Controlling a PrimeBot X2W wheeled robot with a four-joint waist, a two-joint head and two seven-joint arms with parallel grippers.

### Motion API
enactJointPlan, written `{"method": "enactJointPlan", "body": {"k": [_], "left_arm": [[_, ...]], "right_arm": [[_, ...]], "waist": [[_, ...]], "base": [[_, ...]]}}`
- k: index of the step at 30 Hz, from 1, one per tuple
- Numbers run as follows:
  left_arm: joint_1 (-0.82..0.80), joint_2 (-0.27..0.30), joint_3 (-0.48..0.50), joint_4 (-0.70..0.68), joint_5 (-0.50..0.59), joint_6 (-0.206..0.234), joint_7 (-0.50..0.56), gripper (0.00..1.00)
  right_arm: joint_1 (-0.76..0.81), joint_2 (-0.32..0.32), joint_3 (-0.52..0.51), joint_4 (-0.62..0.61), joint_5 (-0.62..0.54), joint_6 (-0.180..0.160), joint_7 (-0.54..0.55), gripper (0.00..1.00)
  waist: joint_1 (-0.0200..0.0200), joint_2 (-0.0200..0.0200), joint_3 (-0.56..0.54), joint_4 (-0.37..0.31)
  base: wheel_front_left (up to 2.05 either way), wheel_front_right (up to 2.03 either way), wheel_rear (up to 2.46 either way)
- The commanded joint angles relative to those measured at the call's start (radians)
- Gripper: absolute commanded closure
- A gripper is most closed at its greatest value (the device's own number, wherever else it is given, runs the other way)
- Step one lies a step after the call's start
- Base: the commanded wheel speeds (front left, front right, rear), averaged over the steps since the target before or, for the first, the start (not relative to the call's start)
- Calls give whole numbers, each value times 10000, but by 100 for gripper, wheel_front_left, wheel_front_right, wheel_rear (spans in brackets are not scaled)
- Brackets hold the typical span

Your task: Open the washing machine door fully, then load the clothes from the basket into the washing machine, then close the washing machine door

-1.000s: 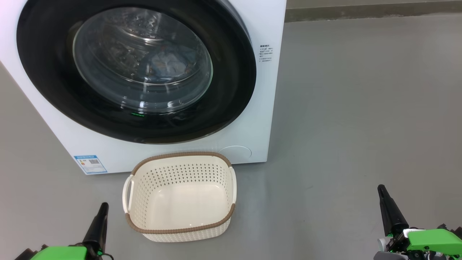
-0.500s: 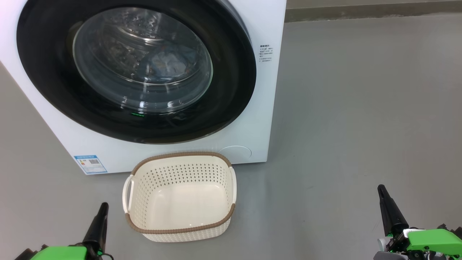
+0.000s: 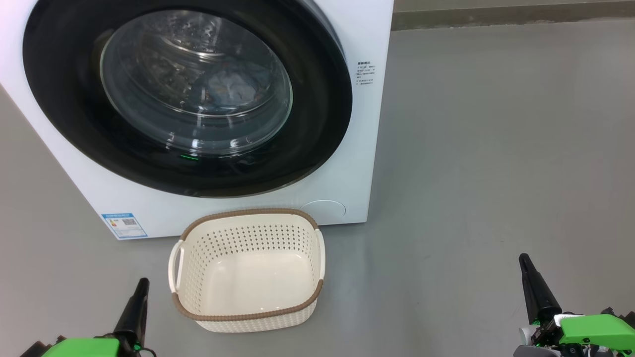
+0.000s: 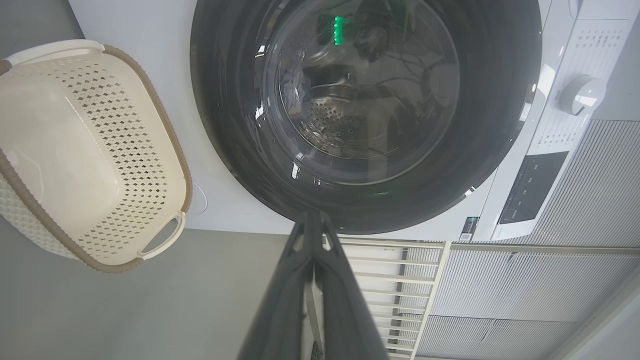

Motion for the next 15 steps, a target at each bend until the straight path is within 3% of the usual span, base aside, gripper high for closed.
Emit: {"method": "enactJointPlan", "body": {"k": [1, 15], "left_arm": [[-419, 133, 355, -195, 4, -29, 66, 100], [-419, 133, 356, -195, 5, -29, 67, 100]], "right_arm": [[-412, -41, 221, -246, -43, 17, 76, 100], [-412, -39, 218, -246, -46, 17, 79, 100]], "waist": [[0, 0, 0, 0], [0, 0, 0, 0]], "base": [[0, 0, 0], [0, 0, 0]]}}
